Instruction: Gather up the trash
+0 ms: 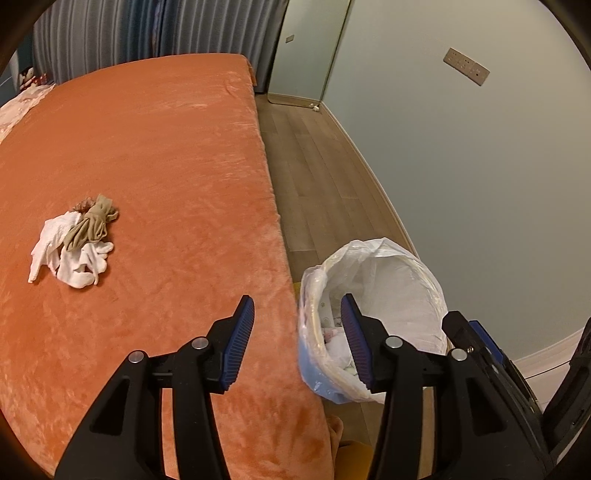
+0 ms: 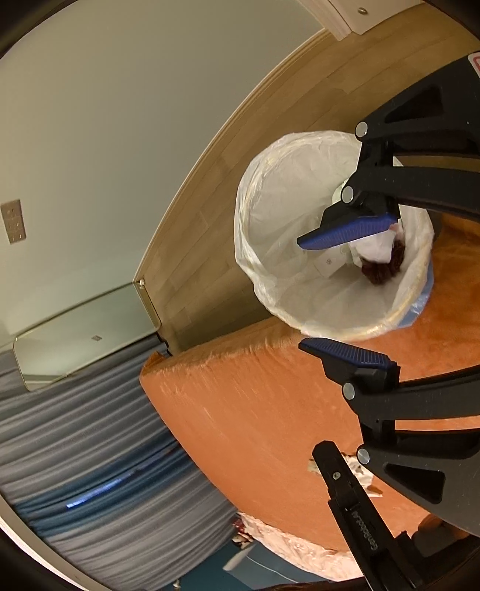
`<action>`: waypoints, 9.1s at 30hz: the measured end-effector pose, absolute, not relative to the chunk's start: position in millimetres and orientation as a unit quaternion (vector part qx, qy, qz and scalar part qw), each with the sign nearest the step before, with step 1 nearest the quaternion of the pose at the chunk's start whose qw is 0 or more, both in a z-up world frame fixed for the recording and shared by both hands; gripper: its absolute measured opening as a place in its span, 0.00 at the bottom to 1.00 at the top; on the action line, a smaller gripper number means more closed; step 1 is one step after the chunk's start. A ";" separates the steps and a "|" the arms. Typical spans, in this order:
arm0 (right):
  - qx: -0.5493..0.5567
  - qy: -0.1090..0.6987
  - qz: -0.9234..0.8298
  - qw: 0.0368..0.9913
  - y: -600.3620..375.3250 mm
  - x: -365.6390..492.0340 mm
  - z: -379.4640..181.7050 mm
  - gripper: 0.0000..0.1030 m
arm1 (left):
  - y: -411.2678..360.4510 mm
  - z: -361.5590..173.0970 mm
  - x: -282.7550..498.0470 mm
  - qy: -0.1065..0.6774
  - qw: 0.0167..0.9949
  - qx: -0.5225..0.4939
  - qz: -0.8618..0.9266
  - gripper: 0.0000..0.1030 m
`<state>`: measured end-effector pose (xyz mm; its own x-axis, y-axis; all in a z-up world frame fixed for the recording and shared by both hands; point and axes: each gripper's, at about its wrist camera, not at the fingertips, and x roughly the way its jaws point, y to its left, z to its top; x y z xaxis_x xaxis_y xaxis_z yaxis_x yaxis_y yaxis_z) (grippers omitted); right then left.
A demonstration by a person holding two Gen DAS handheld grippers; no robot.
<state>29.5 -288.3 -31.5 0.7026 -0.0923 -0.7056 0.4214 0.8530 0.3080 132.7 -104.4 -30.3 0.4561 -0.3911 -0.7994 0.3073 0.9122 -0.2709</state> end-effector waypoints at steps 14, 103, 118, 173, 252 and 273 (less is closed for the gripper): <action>0.189 0.376 -0.101 0.902 -216.8 33.3 -19.5 0.53 | -34.1 -30.8 128.2 0.480 0.859 -0.074 -0.163 0.45; 0.106 0.544 0.074 0.829 57.0 237.9 -188.4 0.13 | 232.4 -187.4 288.1 0.563 0.801 -0.192 -0.060 0.02; 0.145 0.537 0.056 0.829 -2.7 119.9 -164.6 0.13 | 191.3 -159.2 171.5 0.564 0.806 -0.165 -0.065 0.00; 0.203 0.408 -0.003 0.890 -142.8 43.9 -52.1 0.13 | 37.9 -51.3 122.1 0.513 0.831 -0.120 -0.178 0.02; 0.168 0.379 -0.134 0.900 -260.5 25.6 -21.3 0.56 | -82.5 -39.0 129.8 0.479 0.851 -0.042 -0.210 0.49; 0.116 0.402 -0.066 0.906 -151.8 59.3 -19.1 0.59 | 36.6 -44.8 143.0 0.473 0.868 -0.077 -0.130 0.49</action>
<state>59.3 -151.8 -19.1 0.6673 -0.0268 -0.7443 0.2136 0.9643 0.1567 143.0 36.6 -44.8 0.5181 -0.2982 -0.8017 0.1517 0.9544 -0.2569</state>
